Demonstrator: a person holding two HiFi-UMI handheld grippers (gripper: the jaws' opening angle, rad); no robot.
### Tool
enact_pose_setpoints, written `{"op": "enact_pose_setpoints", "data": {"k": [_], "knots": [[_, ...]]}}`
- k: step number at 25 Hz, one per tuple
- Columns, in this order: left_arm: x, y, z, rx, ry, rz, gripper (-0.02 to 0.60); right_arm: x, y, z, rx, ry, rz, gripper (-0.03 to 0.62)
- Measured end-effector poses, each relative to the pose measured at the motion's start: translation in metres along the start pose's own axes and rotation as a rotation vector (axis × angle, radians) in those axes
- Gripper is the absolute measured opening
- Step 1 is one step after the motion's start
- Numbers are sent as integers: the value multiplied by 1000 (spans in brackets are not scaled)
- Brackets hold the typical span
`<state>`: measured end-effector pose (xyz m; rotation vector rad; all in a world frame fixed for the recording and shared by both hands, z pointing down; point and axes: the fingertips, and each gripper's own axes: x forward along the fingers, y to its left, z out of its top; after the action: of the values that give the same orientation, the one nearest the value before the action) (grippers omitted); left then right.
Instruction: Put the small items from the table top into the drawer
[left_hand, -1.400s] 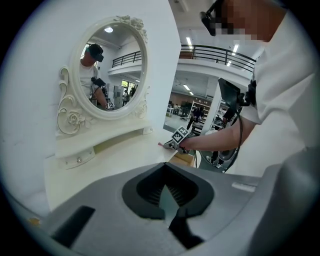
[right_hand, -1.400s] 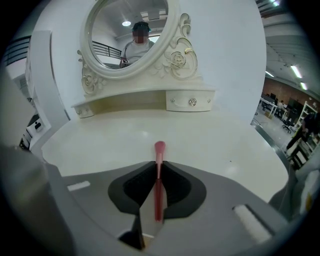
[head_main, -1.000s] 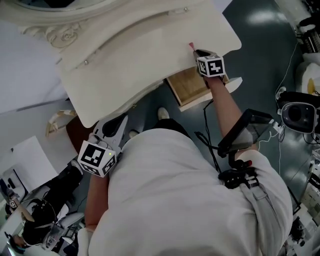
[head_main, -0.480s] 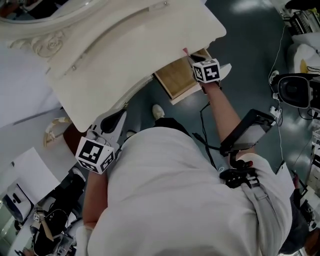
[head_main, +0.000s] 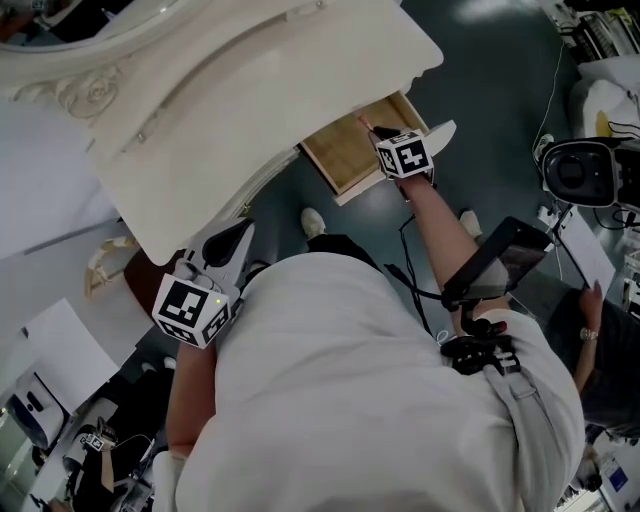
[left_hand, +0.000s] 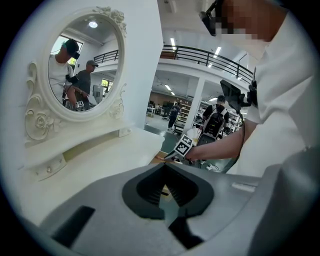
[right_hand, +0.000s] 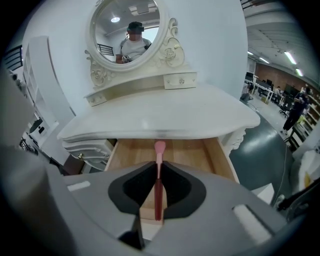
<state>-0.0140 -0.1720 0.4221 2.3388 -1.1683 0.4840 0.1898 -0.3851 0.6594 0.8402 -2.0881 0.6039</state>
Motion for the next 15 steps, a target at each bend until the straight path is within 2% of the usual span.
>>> {"op": "enact_pose_setpoints", "data": {"k": [7,15], "knots": [[-3,-14,0,-4,-2,50,2,8,-8,-8,-27,34,13,44],[-16,18,-5,-54,13,88,2,54,0,12,-45,105,14,44]]}}
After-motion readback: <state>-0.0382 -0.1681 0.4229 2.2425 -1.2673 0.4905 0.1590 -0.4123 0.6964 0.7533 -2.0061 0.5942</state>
